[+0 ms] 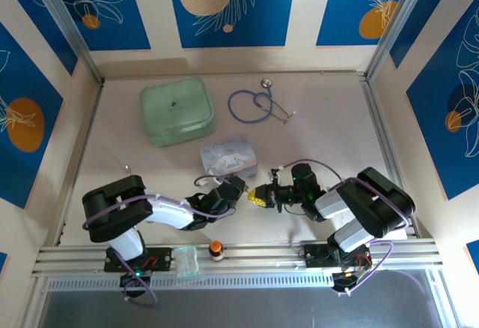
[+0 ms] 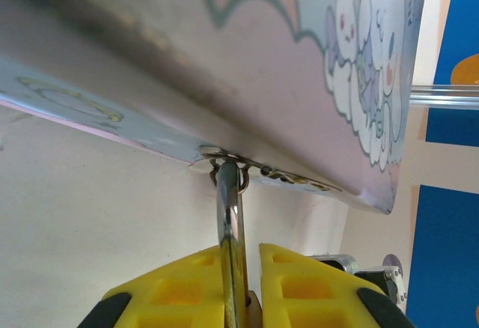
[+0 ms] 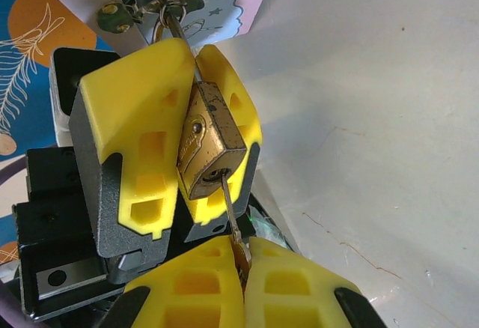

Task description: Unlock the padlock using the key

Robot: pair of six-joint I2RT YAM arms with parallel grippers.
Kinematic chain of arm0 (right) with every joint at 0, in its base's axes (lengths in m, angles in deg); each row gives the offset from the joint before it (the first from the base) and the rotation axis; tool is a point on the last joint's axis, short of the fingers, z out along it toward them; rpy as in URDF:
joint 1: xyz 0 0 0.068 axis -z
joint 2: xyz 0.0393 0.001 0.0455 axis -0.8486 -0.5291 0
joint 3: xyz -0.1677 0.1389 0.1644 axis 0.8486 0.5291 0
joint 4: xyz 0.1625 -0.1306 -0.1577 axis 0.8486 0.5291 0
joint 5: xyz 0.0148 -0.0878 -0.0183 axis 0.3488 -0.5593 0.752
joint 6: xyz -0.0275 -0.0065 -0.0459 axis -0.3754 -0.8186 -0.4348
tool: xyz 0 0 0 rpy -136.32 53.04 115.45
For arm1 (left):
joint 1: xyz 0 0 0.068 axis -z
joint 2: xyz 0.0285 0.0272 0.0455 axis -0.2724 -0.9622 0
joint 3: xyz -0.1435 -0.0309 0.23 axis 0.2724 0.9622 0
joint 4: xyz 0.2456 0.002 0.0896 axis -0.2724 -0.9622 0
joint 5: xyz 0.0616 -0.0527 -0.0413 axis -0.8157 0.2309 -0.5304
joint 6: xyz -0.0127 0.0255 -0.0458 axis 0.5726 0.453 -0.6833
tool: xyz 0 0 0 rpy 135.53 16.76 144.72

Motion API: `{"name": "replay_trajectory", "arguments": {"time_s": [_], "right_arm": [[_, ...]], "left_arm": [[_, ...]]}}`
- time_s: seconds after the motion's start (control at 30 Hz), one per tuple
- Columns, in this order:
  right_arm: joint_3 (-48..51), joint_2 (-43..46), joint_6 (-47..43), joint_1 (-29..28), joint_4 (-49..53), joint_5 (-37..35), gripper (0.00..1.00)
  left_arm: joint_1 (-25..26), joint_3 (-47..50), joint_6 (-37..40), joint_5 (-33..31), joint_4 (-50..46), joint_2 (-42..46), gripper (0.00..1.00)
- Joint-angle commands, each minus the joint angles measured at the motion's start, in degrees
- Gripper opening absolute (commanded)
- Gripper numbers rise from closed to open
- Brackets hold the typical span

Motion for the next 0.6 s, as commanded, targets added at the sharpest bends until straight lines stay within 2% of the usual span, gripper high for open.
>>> {"name": "replay_trajectory", "arguments": {"time_s": [0.0,0.23,0.47,0.57], "right_arm": [[-0.2,0.0,0.3,0.2,-6.1,-1.2,0.00],[-0.8,-0.8,-0.2,0.3,-6.7,0.9,0.00],[-2.4,-3.9,0.6,2.8,-11.4,6.5,0.00],[-3.6,-4.1,0.6,1.3,-11.1,7.0,0.00]], "left_arm": [[1.3,0.0,-2.2,5.1,2.2,1.0,0.00],[1.3,0.0,-1.4,5.2,1.3,1.6,0.00],[1.2,-2.1,2.7,5.7,-6.8,5.4,0.00],[1.2,-2.2,3.5,5.4,-7.1,5.3,0.00]]}}
